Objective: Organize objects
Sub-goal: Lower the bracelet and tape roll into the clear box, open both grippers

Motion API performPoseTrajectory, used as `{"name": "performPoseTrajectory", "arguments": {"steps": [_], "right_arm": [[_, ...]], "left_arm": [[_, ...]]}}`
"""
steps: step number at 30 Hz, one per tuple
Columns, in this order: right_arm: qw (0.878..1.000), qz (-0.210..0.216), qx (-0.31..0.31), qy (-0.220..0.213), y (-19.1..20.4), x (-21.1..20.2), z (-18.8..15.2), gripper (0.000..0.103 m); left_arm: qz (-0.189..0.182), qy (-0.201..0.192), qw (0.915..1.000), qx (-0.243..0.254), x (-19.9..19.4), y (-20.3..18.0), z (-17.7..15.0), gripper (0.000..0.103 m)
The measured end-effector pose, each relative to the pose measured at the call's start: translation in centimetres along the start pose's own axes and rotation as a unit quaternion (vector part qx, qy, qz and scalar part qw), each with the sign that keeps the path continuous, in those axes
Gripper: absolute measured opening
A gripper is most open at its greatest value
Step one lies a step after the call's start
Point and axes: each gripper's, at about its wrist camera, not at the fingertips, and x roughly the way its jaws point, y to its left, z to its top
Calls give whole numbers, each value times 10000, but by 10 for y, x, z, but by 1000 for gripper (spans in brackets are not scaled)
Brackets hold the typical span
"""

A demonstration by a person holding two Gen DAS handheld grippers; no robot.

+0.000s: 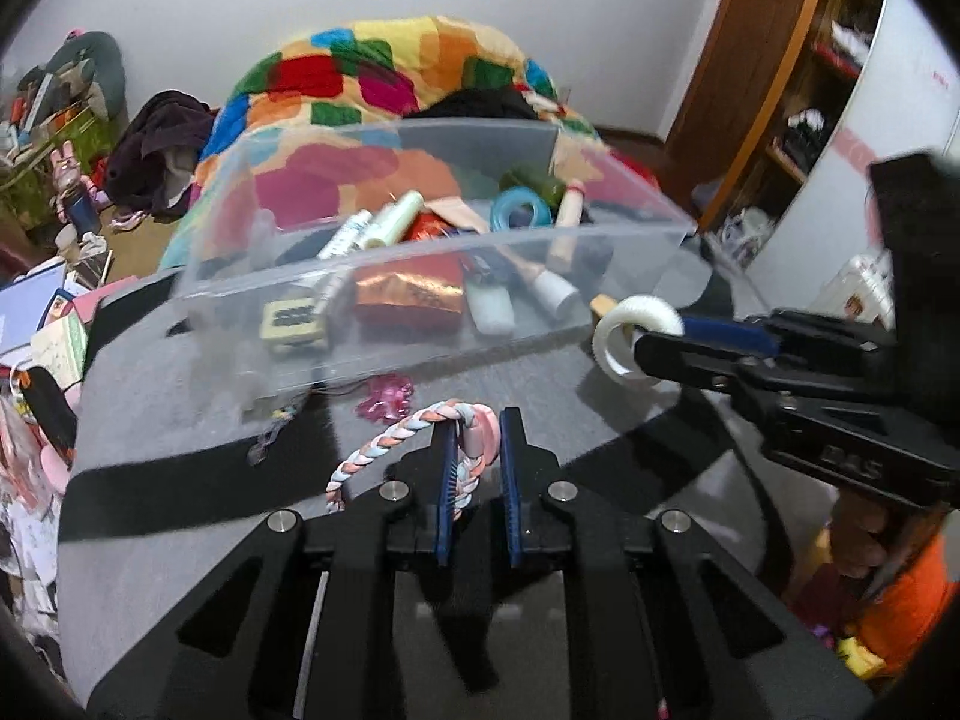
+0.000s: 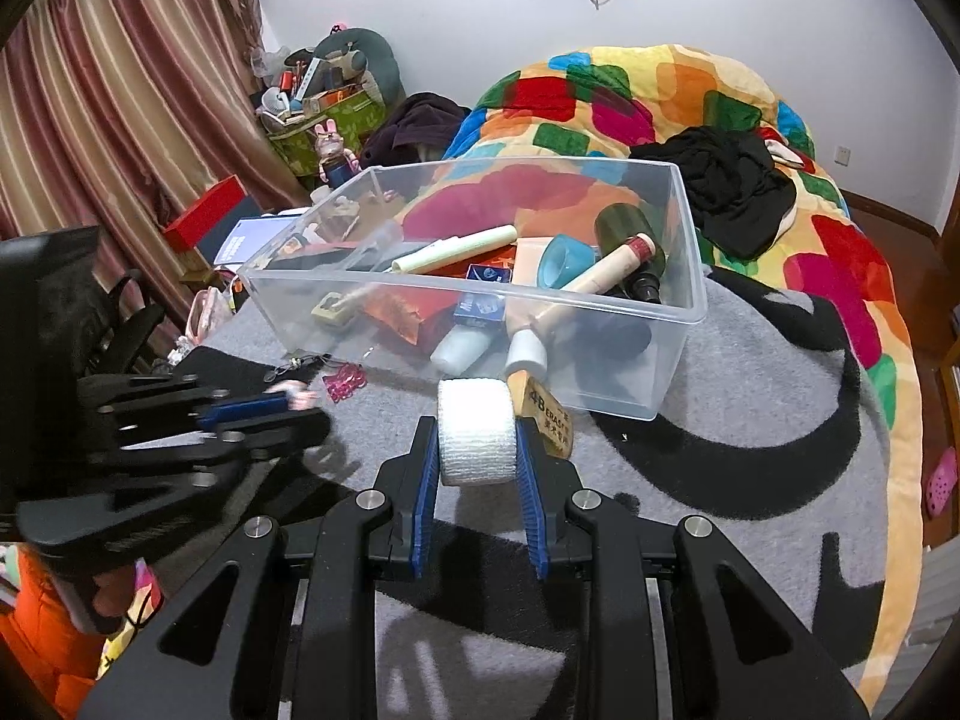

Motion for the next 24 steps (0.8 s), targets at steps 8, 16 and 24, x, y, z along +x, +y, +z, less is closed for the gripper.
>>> {"name": "performPoseTrajectory", "arguments": {"steps": [8, 16, 24], "right_arm": [[9997, -32, -11, -231, 3, -15, 9, 22], [9982, -134, -7, -589, 1, -30, 34, 22], [9966, -322, -99, -746, 4, -26, 61, 22]], "left_arm": [[50, -560, 9983, -171, -45, 9, 11, 13], [95, -956, 9952, -204, -59, 14, 41, 13], [160, -936, 9951, -260, -40, 24, 66, 13]]}}
